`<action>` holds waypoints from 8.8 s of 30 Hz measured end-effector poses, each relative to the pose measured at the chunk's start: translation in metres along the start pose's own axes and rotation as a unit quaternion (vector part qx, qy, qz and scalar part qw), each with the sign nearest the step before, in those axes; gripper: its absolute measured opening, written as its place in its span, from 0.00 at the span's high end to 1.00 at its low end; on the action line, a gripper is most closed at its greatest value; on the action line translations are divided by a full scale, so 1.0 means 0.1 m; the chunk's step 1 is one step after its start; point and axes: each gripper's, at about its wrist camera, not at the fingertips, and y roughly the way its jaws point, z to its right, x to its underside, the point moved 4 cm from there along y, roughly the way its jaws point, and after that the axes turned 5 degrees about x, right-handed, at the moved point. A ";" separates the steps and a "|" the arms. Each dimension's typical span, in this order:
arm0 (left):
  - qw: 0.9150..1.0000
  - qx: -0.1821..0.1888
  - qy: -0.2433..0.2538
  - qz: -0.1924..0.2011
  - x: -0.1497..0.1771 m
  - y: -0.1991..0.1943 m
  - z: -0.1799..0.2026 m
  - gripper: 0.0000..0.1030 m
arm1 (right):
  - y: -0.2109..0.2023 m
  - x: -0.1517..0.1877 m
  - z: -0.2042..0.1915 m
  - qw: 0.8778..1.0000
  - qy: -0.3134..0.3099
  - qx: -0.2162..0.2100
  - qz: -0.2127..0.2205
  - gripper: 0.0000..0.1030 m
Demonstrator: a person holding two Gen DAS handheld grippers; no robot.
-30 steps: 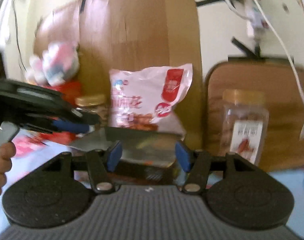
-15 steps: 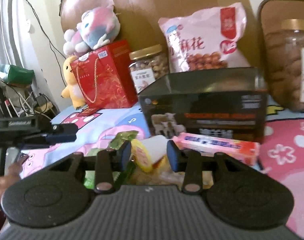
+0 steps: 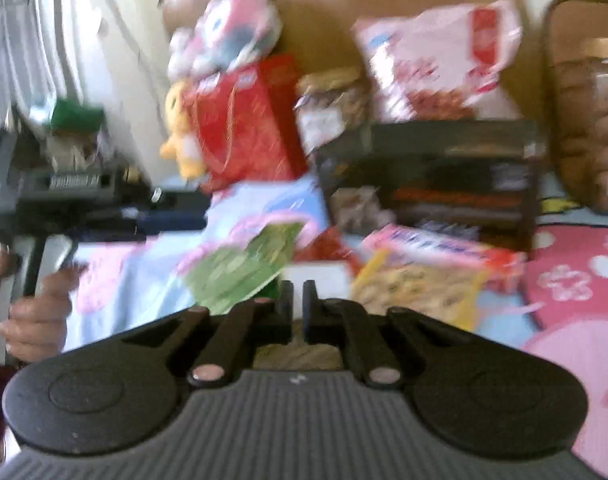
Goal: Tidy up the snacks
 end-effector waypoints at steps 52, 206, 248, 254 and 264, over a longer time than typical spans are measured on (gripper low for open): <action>0.984 -0.014 0.077 -0.158 0.31 1.39 0.97 0.44 | -0.77 0.53 0.86 0.987 -0.053 0.151 -0.014 0.59; 0.993 -0.045 -0.091 -0.066 -0.35 0.34 -0.83 0.48 | 0.69 -0.22 0.24 0.996 0.063 -0.012 -0.057 0.54; 0.989 0.041 -0.116 -0.080 0.03 0.22 -0.57 0.39 | 0.73 -0.12 -0.43 0.998 -0.061 0.006 -0.023 0.72; 0.989 0.043 -0.084 -0.111 0.03 0.51 -0.31 0.39 | 0.53 -0.10 0.03 0.998 0.020 0.056 -0.013 0.67; 0.988 0.039 -0.050 -0.140 0.04 0.75 -0.06 0.39 | 0.40 0.05 0.20 0.998 0.038 0.015 -0.051 0.49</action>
